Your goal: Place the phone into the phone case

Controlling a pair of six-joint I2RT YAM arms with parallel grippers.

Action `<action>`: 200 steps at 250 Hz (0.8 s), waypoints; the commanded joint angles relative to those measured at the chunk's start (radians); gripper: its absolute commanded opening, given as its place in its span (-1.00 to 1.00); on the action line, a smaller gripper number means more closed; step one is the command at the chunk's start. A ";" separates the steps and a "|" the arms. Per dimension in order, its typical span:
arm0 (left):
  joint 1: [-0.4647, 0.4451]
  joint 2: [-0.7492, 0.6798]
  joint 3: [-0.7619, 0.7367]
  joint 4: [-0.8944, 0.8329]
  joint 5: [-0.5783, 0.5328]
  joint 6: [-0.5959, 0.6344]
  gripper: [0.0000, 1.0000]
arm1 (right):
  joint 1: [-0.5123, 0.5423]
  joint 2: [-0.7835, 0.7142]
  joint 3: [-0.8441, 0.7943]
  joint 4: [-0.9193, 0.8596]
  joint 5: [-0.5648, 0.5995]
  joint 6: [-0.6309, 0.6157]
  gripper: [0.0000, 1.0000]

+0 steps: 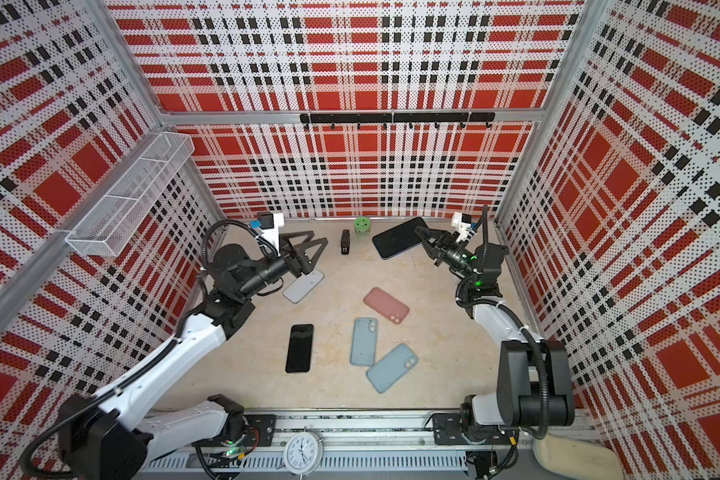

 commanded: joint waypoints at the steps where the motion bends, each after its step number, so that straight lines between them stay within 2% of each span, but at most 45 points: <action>1: -0.043 0.151 -0.085 0.459 0.239 -0.633 0.53 | 0.013 0.008 0.001 0.178 0.037 0.006 -1.00; 28: -0.117 0.298 -0.057 0.754 0.225 -0.822 0.57 | 0.035 0.009 0.003 0.142 0.044 -0.038 -1.00; 47: -0.158 0.382 -0.024 0.862 0.194 -0.879 0.58 | 0.051 -0.003 0.001 0.101 0.056 -0.073 -1.00; 77: -0.202 0.449 0.015 0.864 0.157 -0.857 0.58 | 0.058 -0.036 0.000 0.029 0.068 -0.126 -1.00; 129: -0.232 0.482 0.045 0.863 0.131 -0.841 0.58 | 0.059 -0.102 -0.001 -0.108 0.083 -0.209 -1.00; 200: -0.248 0.528 0.065 0.827 0.055 -0.804 0.25 | 0.079 -0.103 -0.015 -0.068 0.083 -0.173 -1.00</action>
